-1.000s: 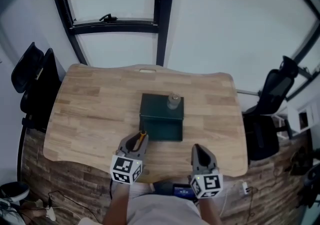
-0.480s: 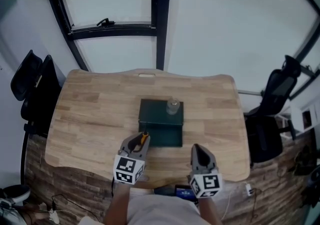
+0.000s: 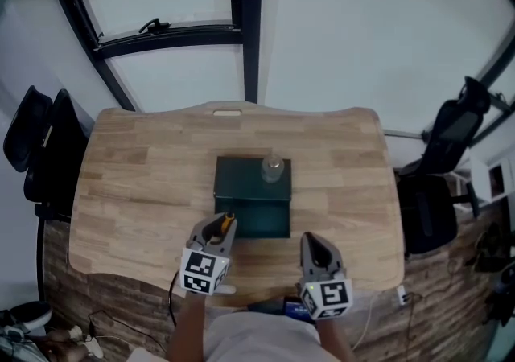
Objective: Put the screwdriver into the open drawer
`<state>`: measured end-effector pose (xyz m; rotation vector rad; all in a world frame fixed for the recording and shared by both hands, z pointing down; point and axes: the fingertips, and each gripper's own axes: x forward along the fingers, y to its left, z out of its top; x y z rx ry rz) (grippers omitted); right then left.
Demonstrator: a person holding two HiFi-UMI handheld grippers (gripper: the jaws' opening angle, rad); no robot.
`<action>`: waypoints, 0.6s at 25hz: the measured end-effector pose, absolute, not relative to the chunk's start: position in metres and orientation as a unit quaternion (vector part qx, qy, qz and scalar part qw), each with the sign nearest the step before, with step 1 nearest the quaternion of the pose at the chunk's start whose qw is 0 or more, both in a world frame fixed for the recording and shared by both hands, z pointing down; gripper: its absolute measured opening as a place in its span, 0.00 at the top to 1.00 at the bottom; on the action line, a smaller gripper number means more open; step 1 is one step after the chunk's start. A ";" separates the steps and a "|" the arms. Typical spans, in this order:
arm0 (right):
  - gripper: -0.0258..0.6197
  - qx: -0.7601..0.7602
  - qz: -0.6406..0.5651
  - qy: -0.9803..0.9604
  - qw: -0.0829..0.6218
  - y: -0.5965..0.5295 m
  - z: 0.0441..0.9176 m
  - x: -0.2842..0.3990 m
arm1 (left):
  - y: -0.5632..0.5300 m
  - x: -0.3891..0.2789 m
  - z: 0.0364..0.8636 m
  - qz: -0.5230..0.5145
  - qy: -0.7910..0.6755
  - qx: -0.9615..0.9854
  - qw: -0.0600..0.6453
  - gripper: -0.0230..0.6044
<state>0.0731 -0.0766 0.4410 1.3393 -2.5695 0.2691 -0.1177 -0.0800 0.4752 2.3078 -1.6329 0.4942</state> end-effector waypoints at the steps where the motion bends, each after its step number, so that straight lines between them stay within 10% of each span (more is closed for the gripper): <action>1: 0.97 0.456 0.094 -0.877 0.119 -0.080 0.444 0.072 | -0.082 -0.118 0.479 0.174 -0.563 0.796 0.138 0.85; 15: 0.97 0.452 0.126 -0.870 0.150 -0.112 0.478 0.067 | -0.098 -0.116 0.513 0.234 -0.521 0.809 0.136 0.85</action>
